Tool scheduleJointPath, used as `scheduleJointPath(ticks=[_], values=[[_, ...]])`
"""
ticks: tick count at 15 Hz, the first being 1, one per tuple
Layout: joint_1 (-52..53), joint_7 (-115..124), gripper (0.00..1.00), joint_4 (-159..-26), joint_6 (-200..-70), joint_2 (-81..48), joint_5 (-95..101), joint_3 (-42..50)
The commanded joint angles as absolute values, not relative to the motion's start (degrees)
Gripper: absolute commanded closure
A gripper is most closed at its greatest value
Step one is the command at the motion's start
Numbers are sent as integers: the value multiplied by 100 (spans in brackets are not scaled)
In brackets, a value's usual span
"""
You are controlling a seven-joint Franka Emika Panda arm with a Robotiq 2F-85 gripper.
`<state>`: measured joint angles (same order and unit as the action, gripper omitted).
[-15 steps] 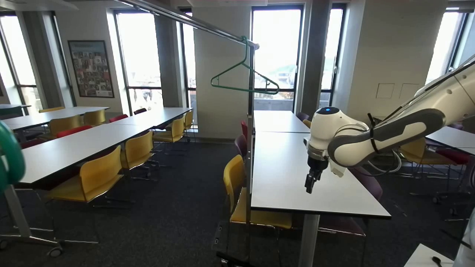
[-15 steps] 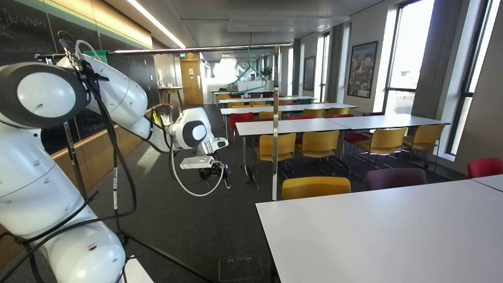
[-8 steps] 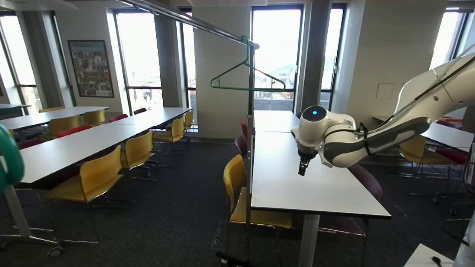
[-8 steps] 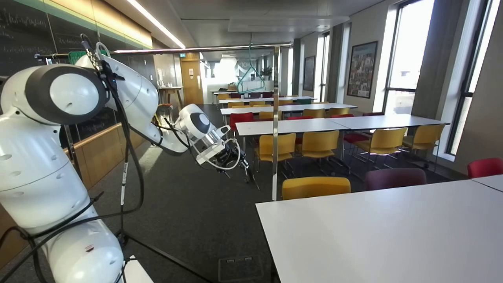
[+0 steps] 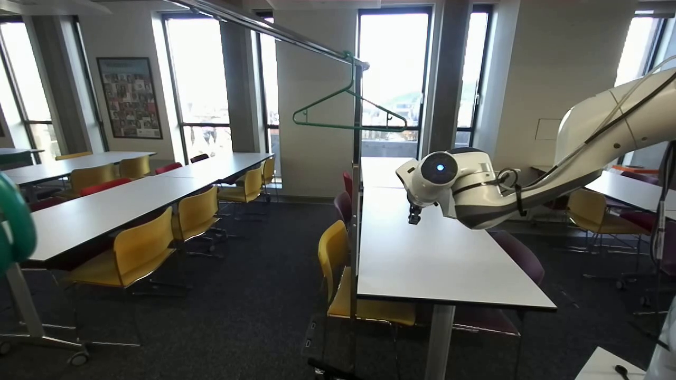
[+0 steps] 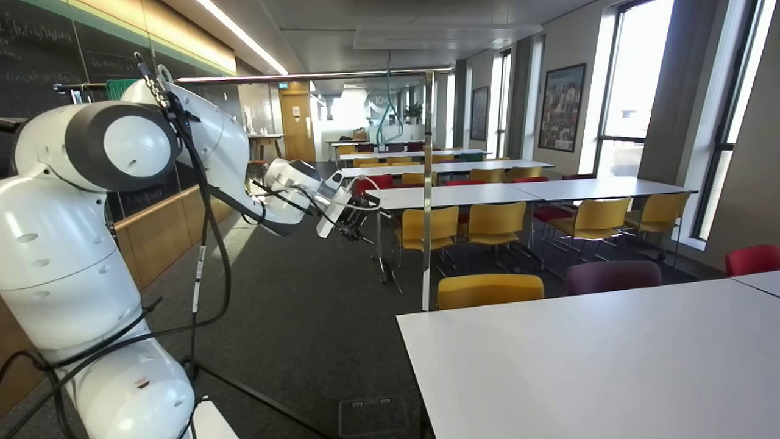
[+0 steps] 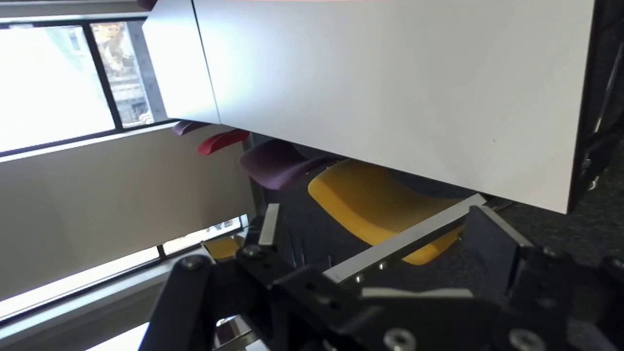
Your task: Put one green hanger on the table
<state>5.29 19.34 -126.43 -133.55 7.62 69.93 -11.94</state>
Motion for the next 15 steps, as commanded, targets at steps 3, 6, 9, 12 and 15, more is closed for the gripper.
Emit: scheduleJointPath(ticks=[3, 6, 9, 12, 15], values=[[654, 1980, 0, -12611, -13335, 759, 7119, -1102], [654, 1980, 0, -12611, -13335, 758, 7125, -1102], [622, 2138, 0, -12360, -12602, 604, 8389, -1188], [697, 2049, 0, -12117, -12130, 465, 9235, -1189], [784, 2077, 0, -11886, -11766, 312, 10134, -1198]])
